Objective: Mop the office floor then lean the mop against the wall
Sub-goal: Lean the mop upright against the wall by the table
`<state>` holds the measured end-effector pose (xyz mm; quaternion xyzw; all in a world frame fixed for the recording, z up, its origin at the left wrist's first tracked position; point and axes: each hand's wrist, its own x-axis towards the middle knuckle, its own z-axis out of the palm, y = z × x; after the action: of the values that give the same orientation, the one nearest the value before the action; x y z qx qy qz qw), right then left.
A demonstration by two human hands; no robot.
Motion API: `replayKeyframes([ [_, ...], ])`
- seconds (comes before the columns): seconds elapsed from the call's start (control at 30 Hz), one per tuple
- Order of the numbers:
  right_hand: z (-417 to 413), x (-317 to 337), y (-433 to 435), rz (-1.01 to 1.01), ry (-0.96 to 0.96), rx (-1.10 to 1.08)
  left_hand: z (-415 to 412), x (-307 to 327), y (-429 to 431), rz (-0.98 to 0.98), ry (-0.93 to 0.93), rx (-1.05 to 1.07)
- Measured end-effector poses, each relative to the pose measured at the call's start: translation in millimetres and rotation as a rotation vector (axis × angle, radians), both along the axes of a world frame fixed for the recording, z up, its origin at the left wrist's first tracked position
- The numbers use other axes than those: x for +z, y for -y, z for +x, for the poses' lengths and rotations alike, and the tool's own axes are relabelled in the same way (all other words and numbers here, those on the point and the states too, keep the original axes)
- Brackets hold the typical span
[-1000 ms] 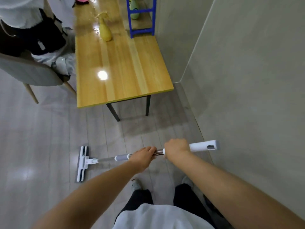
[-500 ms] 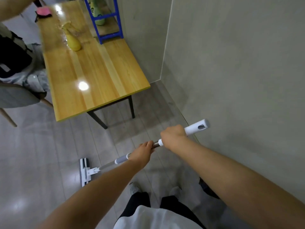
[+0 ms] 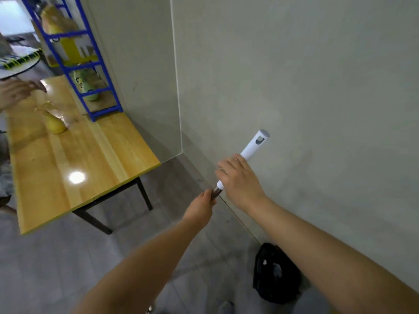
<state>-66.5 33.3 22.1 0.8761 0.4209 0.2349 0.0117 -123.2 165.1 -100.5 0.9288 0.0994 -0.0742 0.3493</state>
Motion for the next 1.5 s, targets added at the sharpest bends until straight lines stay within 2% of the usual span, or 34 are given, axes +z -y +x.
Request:
replayKeyframes([
  [0.1, 2, -3, 41, 0.26, -0.093, -0.104, 14, 9, 36, 0.002, 0.007, -0.045],
  [0.2, 5, 6, 69, 0.575, -0.476, -0.458, 27, 18, 70, -0.018, 0.008, -0.074],
  [0.27, 14, 12, 86, 0.693, -0.668, -0.635, 36, 25, 87, -0.037, -0.004, -0.076],
  [0.37, 25, 21, 104, 0.814, -0.769, -0.757, 49, 33, 108, -0.034, -0.001, -0.095],
  [0.47, 36, 28, 116, 0.936, -0.829, -0.766, 59, 42, 128, -0.054, 0.004, -0.112],
  [0.7, 48, 48, 128, 1.081, -0.784, -0.764, 80, 61, 157, -0.137, 0.036, -0.155],
  [0.97, 58, 65, 140, 1.094, -0.675, -0.806, 106, 71, 181, -0.176, 0.091, -0.227],
  [1.23, 67, 78, 144, 1.086, -0.566, -0.922, 135, 77, 185, -0.162, 0.126, -0.436],
  [1.5, 81, 82, 160, 1.089, -0.508, -0.984, 167, 78, 201, -0.229, 0.151, -0.573],
])
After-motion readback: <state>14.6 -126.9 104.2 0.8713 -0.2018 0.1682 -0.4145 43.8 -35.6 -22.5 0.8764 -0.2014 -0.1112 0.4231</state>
